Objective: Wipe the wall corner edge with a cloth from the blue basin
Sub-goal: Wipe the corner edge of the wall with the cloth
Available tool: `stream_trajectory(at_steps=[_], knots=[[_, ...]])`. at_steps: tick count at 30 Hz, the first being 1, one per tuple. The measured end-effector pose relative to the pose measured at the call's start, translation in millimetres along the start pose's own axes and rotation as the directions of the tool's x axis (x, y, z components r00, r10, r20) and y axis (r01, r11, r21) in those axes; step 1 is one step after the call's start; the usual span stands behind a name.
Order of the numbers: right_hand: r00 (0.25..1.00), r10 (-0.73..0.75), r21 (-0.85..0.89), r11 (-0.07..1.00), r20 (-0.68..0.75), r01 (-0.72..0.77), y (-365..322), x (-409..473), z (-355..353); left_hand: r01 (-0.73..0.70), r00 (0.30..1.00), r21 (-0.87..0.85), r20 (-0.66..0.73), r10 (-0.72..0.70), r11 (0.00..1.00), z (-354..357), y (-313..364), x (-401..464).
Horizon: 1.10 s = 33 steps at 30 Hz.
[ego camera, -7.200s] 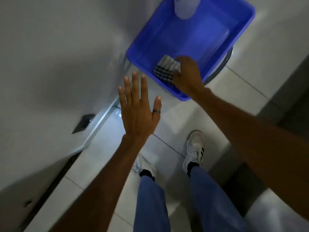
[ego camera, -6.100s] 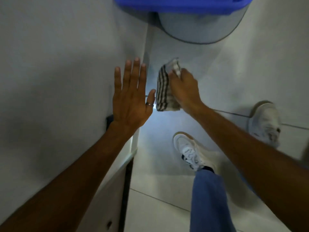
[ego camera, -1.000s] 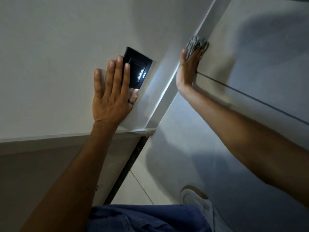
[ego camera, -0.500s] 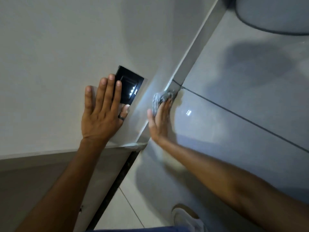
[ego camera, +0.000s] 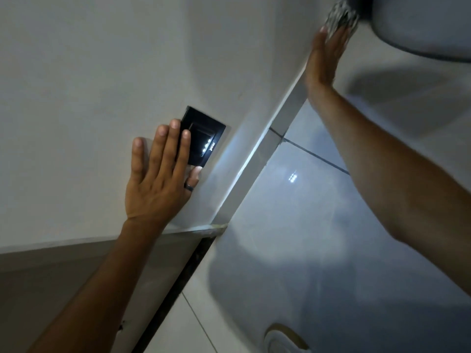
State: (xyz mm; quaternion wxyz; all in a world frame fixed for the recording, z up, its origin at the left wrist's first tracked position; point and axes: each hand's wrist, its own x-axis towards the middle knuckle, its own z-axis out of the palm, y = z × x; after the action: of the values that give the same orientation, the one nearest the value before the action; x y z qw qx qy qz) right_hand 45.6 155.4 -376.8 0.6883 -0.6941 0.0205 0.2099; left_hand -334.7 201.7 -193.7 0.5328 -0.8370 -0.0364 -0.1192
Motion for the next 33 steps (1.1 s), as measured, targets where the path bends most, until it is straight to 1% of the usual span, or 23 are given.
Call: stream_trajectory(at_steps=[3, 6, 9, 11, 13, 15, 17, 19, 21, 22, 23, 25, 26, 27, 28, 29, 30, 31, 32, 33], knots=[[1.0, 0.014, 0.018, 1.0, -0.002, -0.014, -4, 5, -2, 0.003, 1.0, 0.001, 0.004, -0.003, 1.0, 0, 0, 1], [0.999, 0.049, -0.013, 0.999, 0.011, -0.048, -1, -20, 2, 0.002, 1.0, 0.005, 0.003, -0.002, 1.0, 0, 0, 0], [0.998, 0.056, -0.087, 0.995, 0.043, -0.052, 18, -80, 15, 0.004, 1.0, 0.002, -0.001, -0.004, 1.0, 0, -2, 0], [0.996, 0.046, -0.096, 0.995, 0.076, -0.039, 34, -132, 27, 0.002, 1.0, -0.009, 0.009, -0.002, 1.0, 0, -1, 1], [0.993, 0.064, -0.084, 0.995, 0.097, -0.056, 47, -182, 36, -0.003, 1.0, -0.016, 0.021, 0.003, 1.0, 0, -1, 2], [0.989, 0.115, -0.086, 0.991, 0.098, -0.107, 54, -222, 42, -0.004, 0.999, -0.026, 0.036, 0.005, 1.0, -1, -1, 4], [0.978, 0.197, -0.108, 0.976, 0.075, -0.188, 56, -249, 46, -0.005, 0.999, -0.043, 0.049, 0.007, 0.999, -5, -1, 6], [0.962, 0.272, -0.182, 0.948, 0.035, -0.261, 52, -267, 47, 0.005, 0.998, -0.077, 0.055, -0.001, 0.997, -8, 1, 11], [0.932, 0.359, -0.271, 0.903, 0.05, -0.334, 47, -282, 47, 0.044, 0.996, -0.169, 0.078, -0.031, 0.985, -11, 7, 20], [0.903, 0.418, -0.297, 0.878, 0.097, -0.374, 46, -292, 47, 0.068, 0.994, -0.244, 0.105, -0.043, 0.967, -14, 11, 27], [0.86, 0.481, -0.32, 0.852, 0.169, -0.414, 48, -304, 47, 0.08, 0.991, -0.336, 0.128, -0.039, 0.938, -17, 15, 36], [0.736, 0.577, -0.387, 0.807, 0.355, -0.446, 58, -335, 45, 0.05, 0.994, -0.532, 0.112, 0.012, 0.845, -21, 26, 59], [0.658, 0.596, -0.427, 0.799, 0.461, -0.424, 62, -349, 40, 0.016, 0.996, -0.625, 0.077, 0.042, 0.781, -21, 33, 70], [0.561, 0.597, -0.456, 0.802, 0.573, -0.386, 68, -361, 34, -0.025, 0.996, -0.706, 0.044, 0.078, 0.707, -24, 39, 81], [0.431, 0.579, -0.479, 0.815, 0.692, -0.327, 71, -369, 25, -0.055, 0.994, -0.765, 0.018, 0.107, 0.642, -27, 44, 90], [0.254, 0.547, -0.504, 0.836, 0.798, -0.217, 70, -368, 14, -0.057, 0.993, -0.812, 0.011, 0.113, 0.581, -31, 50, 96], [0.054, 0.524, -0.519, 0.85, 0.85, -0.085, 64, -358, 2, -0.029, 0.995, -0.851, 0.024, 0.095, 0.524, -37, 56, 99], [-0.117, 0.537, -0.533, 0.844, 0.836, 0.061, 56, -340, -6, 0.022, 0.997, -0.88, 0.054, 0.055, 0.474, -40, 61, 99], [-0.208, 0.589, -0.568, 0.808, 0.781, 0.159, 46, -319, -16, 0.086, 0.995, -0.888, 0.097, 0.001, 0.452, -46, 67, 96], [-0.22, 0.643, -0.607, 0.766, 0.734, 0.212, 35, -294, -25, 0.161, 0.987, -0.872, 0.154, -0.054, 0.463, -53, 73, 93]])
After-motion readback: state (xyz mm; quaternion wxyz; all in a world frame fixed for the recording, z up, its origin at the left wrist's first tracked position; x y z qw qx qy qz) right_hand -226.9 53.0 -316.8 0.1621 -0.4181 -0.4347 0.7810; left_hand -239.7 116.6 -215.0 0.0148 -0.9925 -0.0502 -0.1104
